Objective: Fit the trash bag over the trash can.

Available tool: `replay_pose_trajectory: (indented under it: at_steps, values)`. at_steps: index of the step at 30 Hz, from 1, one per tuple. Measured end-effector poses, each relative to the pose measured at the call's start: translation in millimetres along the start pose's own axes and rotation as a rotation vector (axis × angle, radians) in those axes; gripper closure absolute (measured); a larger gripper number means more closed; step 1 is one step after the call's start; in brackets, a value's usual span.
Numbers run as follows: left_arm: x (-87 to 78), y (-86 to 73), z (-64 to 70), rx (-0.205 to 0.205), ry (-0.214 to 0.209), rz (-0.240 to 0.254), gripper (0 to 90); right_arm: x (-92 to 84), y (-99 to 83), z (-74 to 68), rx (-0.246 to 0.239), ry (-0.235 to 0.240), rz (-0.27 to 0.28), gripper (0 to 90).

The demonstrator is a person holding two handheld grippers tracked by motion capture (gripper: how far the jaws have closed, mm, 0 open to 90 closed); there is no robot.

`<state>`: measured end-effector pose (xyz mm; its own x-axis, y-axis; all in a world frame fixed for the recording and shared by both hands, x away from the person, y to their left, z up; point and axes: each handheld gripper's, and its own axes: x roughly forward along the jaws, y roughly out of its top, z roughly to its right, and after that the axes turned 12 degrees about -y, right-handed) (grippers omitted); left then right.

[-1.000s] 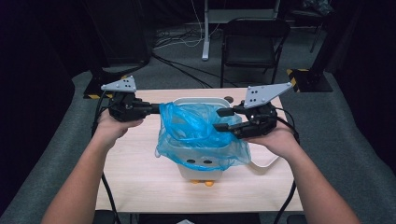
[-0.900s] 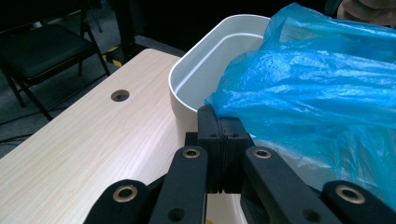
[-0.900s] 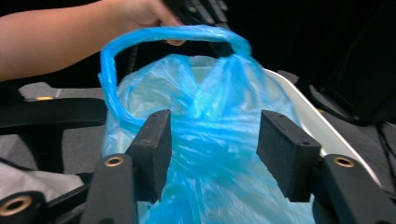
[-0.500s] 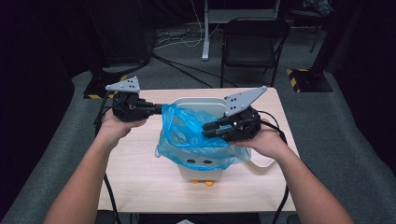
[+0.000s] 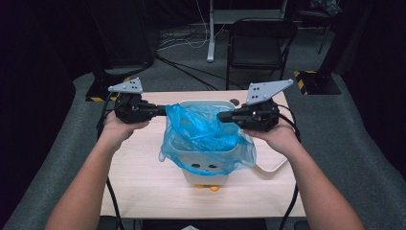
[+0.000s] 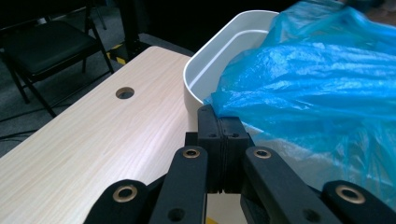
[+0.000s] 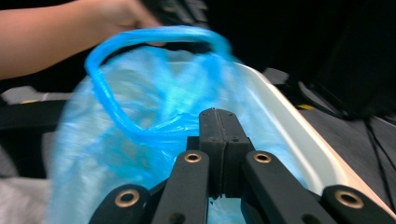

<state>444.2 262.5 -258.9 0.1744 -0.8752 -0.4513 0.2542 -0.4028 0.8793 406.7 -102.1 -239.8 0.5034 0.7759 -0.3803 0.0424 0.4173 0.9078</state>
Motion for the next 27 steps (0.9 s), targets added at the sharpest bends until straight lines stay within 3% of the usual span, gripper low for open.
replay_pose_trajectory:
  at_steps: [3, 16, 27]
  values:
    - [-0.1, -0.4, -2.5, -0.006, 0.007, 0.002, 89.1, -0.3, -5.9, 11.3, 0.033, -0.037, -0.005, 90.0]
    - [15.2, -5.2, -20.8, -0.021, 0.026, -0.013, 89.1, 11.6, -18.9, 45.4, 0.094, -0.145, -0.045, 90.0]
    - [22.2, -11.7, -25.8, -0.039, 0.023, -0.015, 89.1, 14.1, -29.9, 61.7, 0.137, -0.2, -0.058, 90.0]
